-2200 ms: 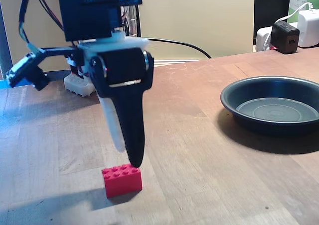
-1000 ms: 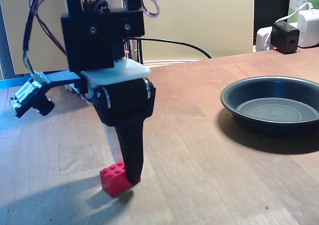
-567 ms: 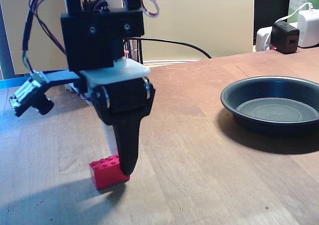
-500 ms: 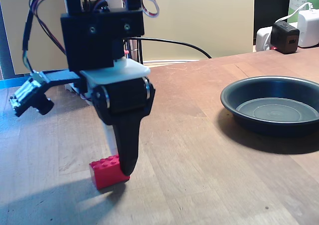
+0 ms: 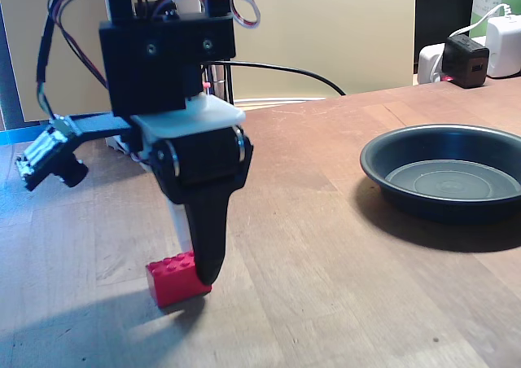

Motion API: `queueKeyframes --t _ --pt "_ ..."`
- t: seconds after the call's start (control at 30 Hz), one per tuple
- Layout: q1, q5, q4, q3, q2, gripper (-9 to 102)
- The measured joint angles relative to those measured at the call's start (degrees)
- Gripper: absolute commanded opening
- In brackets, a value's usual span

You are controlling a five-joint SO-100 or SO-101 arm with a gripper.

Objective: Grasp a lego block and put it in the bin.

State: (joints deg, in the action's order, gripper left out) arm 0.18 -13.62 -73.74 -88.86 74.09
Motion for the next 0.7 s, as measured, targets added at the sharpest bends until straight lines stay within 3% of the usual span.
queueKeyframes --t 0.53,0.7 --pt "-5.0 2.2 -16.3 0.0 16.0 0" --pt "-9.7 10.9 -17.8 -3.4 20.5 0"
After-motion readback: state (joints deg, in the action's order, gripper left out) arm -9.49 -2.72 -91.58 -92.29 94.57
